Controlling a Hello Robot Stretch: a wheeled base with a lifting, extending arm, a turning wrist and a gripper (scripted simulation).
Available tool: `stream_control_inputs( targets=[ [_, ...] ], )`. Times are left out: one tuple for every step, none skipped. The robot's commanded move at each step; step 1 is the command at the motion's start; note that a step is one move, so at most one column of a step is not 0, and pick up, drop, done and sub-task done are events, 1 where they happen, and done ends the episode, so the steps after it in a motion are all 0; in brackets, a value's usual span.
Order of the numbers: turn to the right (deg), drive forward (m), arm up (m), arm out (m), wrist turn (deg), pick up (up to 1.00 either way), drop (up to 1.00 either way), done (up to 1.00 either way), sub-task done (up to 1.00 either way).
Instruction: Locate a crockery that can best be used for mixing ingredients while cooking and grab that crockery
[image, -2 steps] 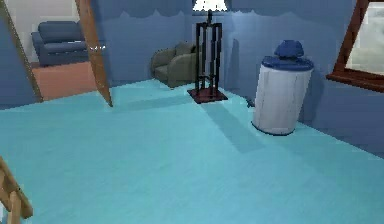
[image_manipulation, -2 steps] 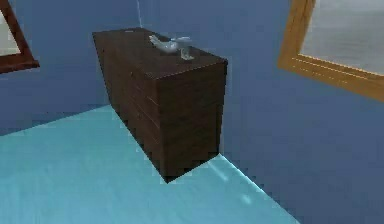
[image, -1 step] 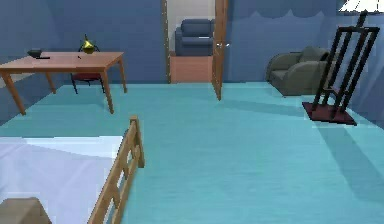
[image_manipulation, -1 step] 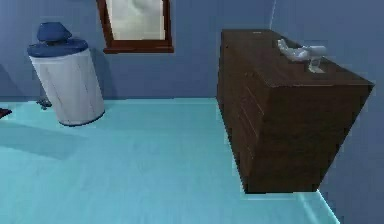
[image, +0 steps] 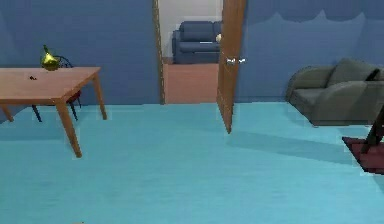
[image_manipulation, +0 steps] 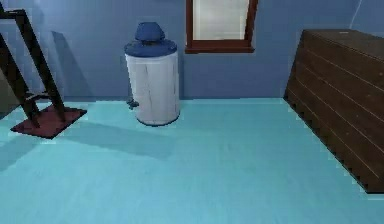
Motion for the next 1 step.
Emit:
stream_control_inputs(
  targets=[
    [-3.0,0.00,0.00,0.00,0.0,0.00,0.00,0.00,0.00]
  ],
)
